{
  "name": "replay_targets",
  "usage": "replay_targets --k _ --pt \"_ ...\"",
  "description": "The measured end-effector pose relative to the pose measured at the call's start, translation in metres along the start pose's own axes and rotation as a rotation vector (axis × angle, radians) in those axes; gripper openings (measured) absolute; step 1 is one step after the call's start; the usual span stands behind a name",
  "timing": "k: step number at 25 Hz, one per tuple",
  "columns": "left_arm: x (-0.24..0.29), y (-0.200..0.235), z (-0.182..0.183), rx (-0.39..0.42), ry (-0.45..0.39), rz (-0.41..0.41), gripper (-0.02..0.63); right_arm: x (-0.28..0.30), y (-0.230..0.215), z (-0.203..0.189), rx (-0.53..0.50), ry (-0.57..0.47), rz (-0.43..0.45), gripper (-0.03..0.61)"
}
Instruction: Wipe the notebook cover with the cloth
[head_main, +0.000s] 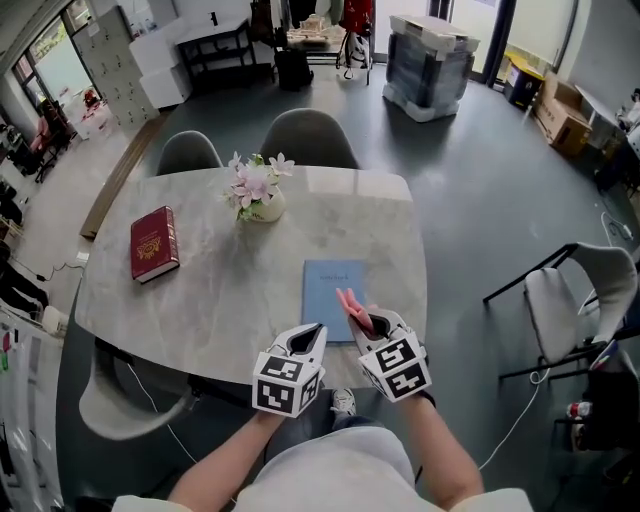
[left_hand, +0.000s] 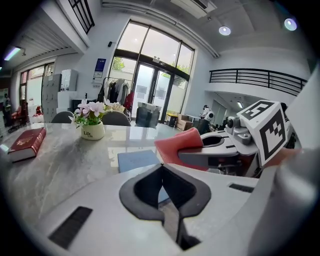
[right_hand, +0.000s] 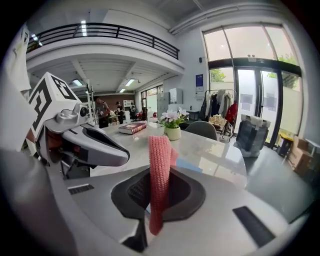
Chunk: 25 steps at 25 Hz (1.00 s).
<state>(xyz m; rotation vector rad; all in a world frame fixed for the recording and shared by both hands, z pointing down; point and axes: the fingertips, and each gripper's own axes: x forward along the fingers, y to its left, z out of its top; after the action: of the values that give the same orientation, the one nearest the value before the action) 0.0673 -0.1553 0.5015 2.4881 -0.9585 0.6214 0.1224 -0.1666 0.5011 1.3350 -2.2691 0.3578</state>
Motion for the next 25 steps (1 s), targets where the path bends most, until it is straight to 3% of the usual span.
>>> replay_targets --k 25 --pt "0.068 0.041 -0.004 -0.059 0.086 0.050 0.006 0.115 -0.098 0.003 -0.371 0.169 0.087 0.015"
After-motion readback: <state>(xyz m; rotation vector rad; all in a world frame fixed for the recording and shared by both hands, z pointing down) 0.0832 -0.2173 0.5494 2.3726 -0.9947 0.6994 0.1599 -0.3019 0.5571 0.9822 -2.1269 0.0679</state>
